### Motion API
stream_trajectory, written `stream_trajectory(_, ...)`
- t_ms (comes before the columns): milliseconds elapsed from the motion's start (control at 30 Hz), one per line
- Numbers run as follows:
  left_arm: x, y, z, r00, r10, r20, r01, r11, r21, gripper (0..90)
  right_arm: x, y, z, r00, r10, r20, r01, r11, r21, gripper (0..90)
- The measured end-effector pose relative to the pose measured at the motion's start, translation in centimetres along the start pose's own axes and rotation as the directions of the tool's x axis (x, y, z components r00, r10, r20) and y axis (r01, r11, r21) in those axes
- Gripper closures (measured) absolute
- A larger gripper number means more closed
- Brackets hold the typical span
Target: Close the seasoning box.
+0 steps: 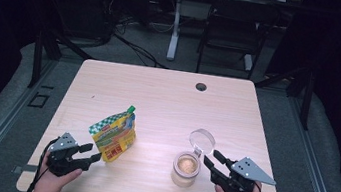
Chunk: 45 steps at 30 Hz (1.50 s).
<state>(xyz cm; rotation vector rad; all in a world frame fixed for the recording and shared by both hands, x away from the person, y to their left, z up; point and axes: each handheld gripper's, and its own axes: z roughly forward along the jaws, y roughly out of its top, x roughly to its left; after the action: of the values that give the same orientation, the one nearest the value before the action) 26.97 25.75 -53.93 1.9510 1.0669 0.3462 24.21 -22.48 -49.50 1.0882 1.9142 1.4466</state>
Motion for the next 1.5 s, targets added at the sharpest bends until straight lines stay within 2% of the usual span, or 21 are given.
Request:
stream_trajectory(233,0.0,0.0,0.1,1.0,0.002,0.0,-0.002,1.0,0.005,46.7,-0.3,0.4,-0.3,0.9999,0.005,0.009,-0.005,1.0,0.006,57.1)
stream_trajectory(400,0.0,0.0,0.1,1.0,0.007,0.003,-0.007,0.9999,0.007,46.7,-0.5,0.8,-0.4,0.9998,0.006,0.018,-0.006,1.0,-0.01,54.6)
stream_trajectory(467,-0.1,0.0,0.1,1.0,0.006,0.005,-0.006,1.0,0.006,46.7,-0.6,1.0,-0.3,0.9998,0.002,0.018,-0.003,1.0,0.01,53.9)
stream_trajectory(633,-0.3,0.0,0.2,0.9999,0.014,0.005,-0.014,0.9999,0.01,46.7,-0.8,1.8,0.2,0.9999,0.007,0.009,-0.007,1.0,0.018,51.9)
stream_trajectory(700,-0.3,0.0,0.2,0.9999,0.015,0.006,-0.015,0.9998,0.011,46.7,-1.0,2.2,0.4,0.9999,0.017,0.0,-0.017,1.0,0.023,51.2)
stream_trajectory(900,-0.4,0.0,0.2,0.9998,0.018,0.01,-0.018,0.9997,0.013,46.7,-1.6,2.9,1.5,1.0,0.002,-0.004,-0.001,0.998,0.068,51.0)
stream_trajectory(1000,-0.4,0.0,0.2,0.9998,0.02,0.008,-0.02,0.9997,0.016,46.7,-1.9,3.5,2.2,0.9997,0.015,-0.02,-0.013,0.997,0.079,51.0)
stream_trajectory(1233,-0.5,-0.1,0.3,0.9997,0.023,0.006,-0.023,0.9996,0.014,46.7,-2.3,4.6,3.4,0.9995,0.008,-0.03,-0.005,0.993,0.118,51.6)
stream_trajectory(1500,-0.4,-0.1,0.1,0.9999,0.016,0.003,-0.016,0.9998,0.013,46.7,-2.7,5.3,4.9,0.996,0.045,-0.077,-0.031,0.984,0.176,52.5)
